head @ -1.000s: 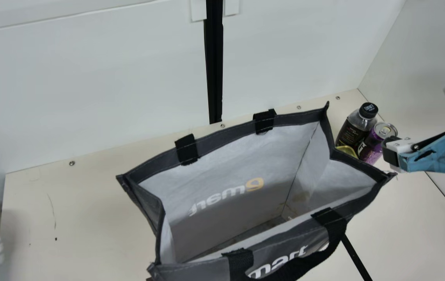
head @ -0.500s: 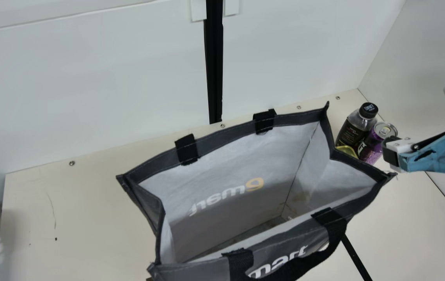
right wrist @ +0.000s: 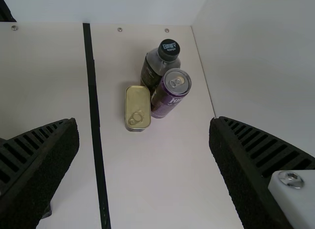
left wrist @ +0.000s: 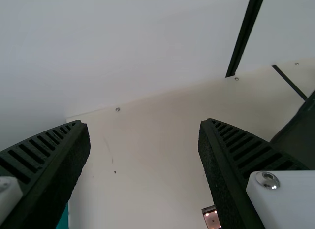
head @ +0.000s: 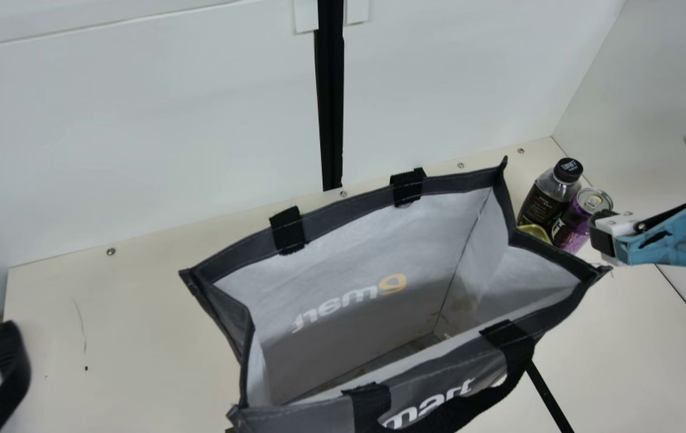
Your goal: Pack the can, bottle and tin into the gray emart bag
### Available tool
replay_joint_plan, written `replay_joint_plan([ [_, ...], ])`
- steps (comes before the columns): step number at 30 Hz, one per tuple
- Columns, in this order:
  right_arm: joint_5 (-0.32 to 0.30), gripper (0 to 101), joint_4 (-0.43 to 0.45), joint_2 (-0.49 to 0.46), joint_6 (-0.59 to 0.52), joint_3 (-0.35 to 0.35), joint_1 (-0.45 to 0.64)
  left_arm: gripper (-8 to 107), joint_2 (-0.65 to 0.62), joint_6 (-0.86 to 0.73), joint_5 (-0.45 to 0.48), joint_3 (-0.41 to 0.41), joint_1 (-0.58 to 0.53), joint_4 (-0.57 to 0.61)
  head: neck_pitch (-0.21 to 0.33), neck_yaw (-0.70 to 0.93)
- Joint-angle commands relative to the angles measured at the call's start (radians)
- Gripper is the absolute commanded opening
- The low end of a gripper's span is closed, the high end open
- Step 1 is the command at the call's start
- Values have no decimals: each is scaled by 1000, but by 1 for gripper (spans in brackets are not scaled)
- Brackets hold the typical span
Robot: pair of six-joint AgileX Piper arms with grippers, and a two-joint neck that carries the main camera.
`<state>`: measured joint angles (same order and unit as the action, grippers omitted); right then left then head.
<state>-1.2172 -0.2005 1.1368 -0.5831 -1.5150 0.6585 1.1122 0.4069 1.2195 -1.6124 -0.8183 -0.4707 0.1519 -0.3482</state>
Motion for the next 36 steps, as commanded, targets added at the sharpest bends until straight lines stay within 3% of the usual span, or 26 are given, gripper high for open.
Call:
replay_joint_plan([
  [1,0,91,0,0,0,0,0,90,16,16,0,-13,-44,-22,23,-1],
  [16,0,91,0,0,0,0,0,90,108,53,0,-145,-174,-73,23,-1],
  [36,0,91,0,0,0,0,0,90,244,-104,-19,-372,-233,18,23,-1],
])
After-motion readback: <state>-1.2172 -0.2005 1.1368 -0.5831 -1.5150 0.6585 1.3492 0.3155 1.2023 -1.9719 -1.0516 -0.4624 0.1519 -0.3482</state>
